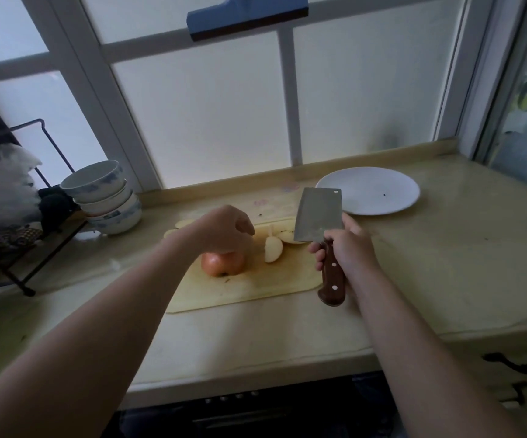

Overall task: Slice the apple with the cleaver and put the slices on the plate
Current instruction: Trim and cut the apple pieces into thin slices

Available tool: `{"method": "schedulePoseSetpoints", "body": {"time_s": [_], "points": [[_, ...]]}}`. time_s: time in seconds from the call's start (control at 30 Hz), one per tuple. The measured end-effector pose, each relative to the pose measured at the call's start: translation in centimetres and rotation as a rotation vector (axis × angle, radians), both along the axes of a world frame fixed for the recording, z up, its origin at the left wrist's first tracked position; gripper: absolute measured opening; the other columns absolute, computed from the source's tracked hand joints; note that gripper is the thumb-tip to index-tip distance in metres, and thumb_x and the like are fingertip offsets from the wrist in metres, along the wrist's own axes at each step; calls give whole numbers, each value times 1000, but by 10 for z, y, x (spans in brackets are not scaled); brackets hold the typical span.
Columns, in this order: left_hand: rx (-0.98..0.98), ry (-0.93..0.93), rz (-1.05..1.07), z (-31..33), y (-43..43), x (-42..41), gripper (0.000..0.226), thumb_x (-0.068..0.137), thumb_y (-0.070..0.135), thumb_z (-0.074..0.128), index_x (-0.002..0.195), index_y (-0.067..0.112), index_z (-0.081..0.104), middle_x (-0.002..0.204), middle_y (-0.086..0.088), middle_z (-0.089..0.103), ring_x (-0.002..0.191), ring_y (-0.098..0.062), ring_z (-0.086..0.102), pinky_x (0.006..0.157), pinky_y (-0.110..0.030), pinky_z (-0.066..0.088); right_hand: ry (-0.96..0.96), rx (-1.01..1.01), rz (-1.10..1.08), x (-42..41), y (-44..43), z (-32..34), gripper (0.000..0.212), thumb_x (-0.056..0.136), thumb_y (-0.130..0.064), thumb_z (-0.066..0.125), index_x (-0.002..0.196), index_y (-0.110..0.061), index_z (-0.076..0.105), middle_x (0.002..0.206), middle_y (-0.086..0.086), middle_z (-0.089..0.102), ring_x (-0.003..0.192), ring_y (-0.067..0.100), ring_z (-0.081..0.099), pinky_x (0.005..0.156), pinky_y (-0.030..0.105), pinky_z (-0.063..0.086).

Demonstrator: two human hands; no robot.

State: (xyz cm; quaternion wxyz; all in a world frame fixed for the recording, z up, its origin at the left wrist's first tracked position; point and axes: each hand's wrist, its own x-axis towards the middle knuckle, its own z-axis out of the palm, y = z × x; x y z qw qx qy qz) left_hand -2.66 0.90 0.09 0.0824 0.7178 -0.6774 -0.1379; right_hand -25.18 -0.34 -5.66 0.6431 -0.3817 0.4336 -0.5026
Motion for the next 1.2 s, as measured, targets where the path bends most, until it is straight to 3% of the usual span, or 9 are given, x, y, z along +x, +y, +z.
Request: {"method": "schedulePoseSetpoints", "body": {"time_s": [0.17,0.27,0.37,0.53,0.7,0.87,1.03,1.2], "points": [[87,-209,-32,-6,15,13,39,96,32,58,135,26,60,124,4,60,106,-16,59,92,-29,51,69,-35,40,2,3,0,52,96,7,36,127,-29,57,72,23,60,45,20,50,41,29,46],[-8,-168,29,-15,17,15,28,100,27,47,119,21,67,114,-2,64,97,-21,62,90,-37,56,96,-50,64,3,7,3,53,98,7,36,129,-32,56,77,22,60,45,17,51,42,29,46],[-108,-106,118,-23,17,15,28,100,19,40,94,13,66,98,-7,64,85,-23,60,80,-39,56,156,-71,83,6,6,1,61,97,6,38,146,-29,51,73,22,61,45,19,52,43,30,47],[-237,-62,129,-35,19,16,22,100,19,41,96,10,62,93,-6,59,84,-21,56,75,-34,50,269,-102,201,9,11,6,73,96,6,41,157,-34,39,71,22,62,45,21,49,40,27,45],[-412,149,188,-68,19,20,23,103,21,37,100,10,56,102,-8,55,95,-27,51,87,-43,43,348,-110,347,32,21,8,63,94,9,34,128,-41,52,66,20,62,41,18,47,40,25,43],[-444,280,182,-78,16,26,19,103,26,41,105,16,57,106,-3,54,100,-22,50,88,-37,40,338,-124,330,45,19,8,56,91,10,31,108,-37,53,70,21,62,41,17,49,40,26,45],[-435,299,160,-82,14,30,18,100,28,45,107,19,59,108,2,53,102,-18,50,87,-33,38,381,-169,272,61,13,-2,68,86,6,28,140,-29,51,70,22,63,41,19,52,42,30,49],[-428,313,151,-80,16,29,16,97,30,48,107,21,58,109,1,52,103,-19,50,84,-33,39,353,-174,243,67,11,-5,71,86,8,28,142,-29,51,69,21,62,40,18,52,41,29,48]]}}
